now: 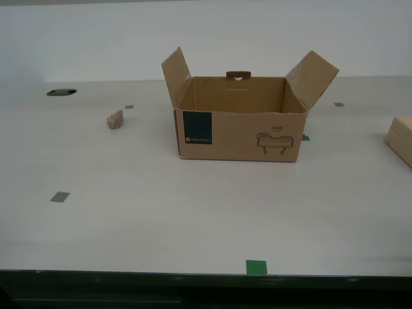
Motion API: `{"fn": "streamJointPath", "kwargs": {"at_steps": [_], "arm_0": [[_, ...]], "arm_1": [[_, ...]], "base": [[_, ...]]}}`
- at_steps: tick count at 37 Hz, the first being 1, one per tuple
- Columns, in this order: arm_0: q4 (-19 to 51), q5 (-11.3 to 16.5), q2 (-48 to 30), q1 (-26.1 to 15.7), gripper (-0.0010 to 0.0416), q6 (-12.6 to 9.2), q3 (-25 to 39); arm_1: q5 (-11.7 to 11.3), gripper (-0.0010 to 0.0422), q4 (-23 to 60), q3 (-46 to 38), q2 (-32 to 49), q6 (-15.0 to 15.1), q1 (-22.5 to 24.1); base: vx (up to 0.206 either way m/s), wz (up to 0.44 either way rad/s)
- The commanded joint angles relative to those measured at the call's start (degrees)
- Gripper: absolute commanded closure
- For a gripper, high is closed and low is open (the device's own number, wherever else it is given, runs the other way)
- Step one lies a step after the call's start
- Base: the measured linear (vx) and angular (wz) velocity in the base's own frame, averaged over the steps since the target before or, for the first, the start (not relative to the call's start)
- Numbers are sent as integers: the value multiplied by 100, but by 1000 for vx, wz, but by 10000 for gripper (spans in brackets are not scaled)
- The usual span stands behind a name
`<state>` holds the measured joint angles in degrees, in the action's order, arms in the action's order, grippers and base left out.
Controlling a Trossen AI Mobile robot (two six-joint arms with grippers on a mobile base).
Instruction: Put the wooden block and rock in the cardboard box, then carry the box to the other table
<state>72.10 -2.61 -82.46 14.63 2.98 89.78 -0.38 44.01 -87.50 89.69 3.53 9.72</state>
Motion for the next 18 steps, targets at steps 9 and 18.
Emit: {"fn": "streamJointPath", "kwargs": {"at_steps": [9,18], "arm_0": [[-11,20,2,-7,406,2,4],[-59,20,2,-7,406,2,4]], "arm_1": [[0,412,4,-4,-2,-7,2],[2,412,4,-4,-2,-7,2]], "base": [[0,0],[0,0]]}}
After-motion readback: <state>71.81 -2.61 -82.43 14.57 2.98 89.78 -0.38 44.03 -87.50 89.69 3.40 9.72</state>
